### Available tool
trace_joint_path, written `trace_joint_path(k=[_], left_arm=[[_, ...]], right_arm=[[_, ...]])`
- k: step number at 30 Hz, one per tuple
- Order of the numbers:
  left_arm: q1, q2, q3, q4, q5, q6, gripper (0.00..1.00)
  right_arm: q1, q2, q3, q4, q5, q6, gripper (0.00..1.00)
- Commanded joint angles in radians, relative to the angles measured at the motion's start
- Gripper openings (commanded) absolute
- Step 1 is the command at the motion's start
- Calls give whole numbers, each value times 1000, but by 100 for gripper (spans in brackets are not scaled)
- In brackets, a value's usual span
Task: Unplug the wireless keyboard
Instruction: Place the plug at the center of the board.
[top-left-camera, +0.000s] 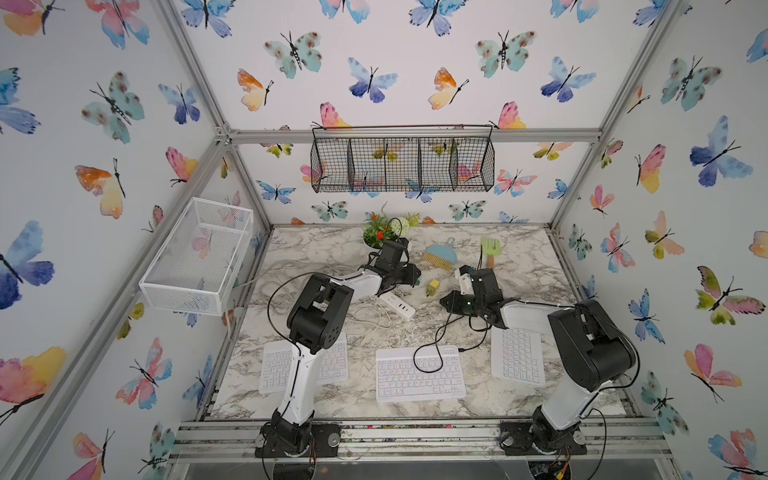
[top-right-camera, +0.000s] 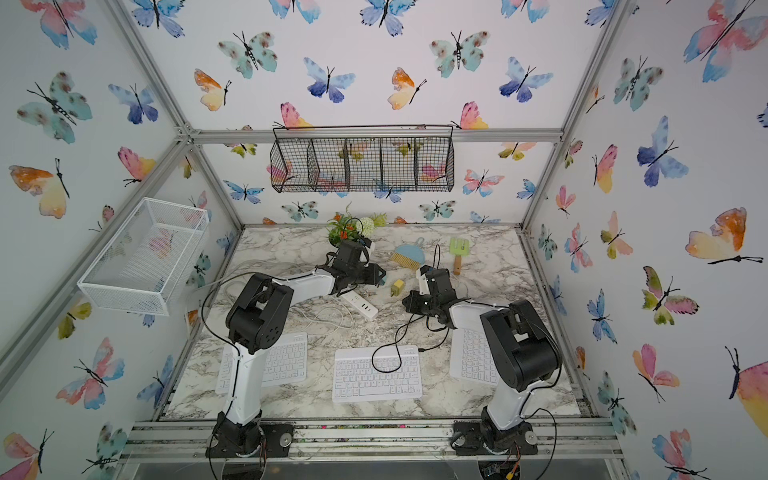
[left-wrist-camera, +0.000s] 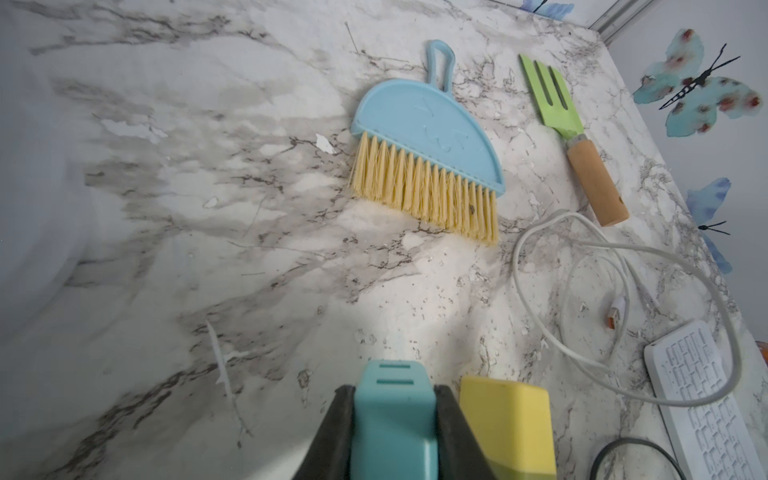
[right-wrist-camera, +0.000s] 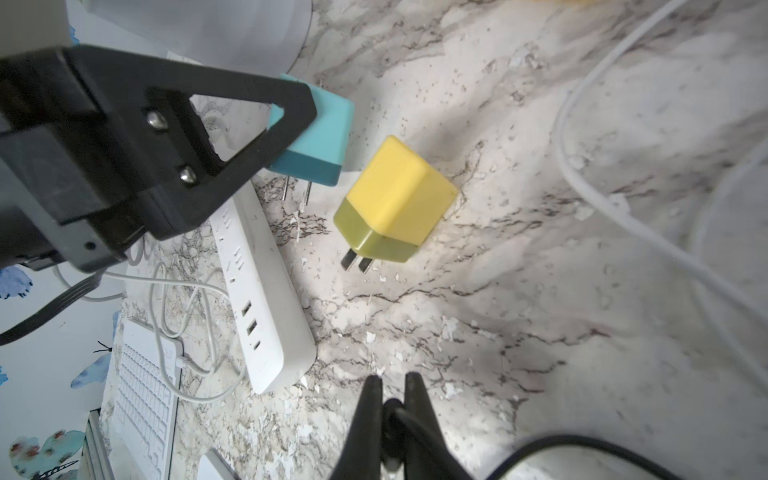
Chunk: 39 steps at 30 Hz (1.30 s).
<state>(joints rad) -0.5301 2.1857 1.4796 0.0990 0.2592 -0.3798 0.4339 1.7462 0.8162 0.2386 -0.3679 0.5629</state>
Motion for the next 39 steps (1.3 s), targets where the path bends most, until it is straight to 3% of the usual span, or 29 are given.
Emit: trace_joint_path(k=[1, 5, 9, 14, 19, 25, 29, 32, 39], left_arm=[[4, 27, 28, -33, -4, -51, 0], [10, 40, 38, -93, -66, -77, 0], [14, 61, 65, -144, -95, -81, 8], [16, 87, 119, -205, -95, -61, 35], [16, 80, 125, -238, -141, -55, 49], [19, 68, 125, -250, -142, -45, 58], [18, 29, 110, -202, -101, -48, 63], [16, -6, 113, -183, -71, -57, 64], [16, -120, 115, -213, -24, -45, 66]], right_arm=[[3, 14, 23, -16, -17, -22, 8], [3, 28, 33, -35, -16, -33, 11], [3, 31, 40, -60, 10, -48, 18], [3, 23, 64, -93, 41, -85, 24], [3, 23, 105, -136, 34, -122, 28], [3, 0, 137, -178, 14, -141, 34], [3, -39, 137, -187, -13, -144, 44], [3, -73, 148, -193, -56, -175, 45], [3, -132, 239, -396, -41, -454, 45]])
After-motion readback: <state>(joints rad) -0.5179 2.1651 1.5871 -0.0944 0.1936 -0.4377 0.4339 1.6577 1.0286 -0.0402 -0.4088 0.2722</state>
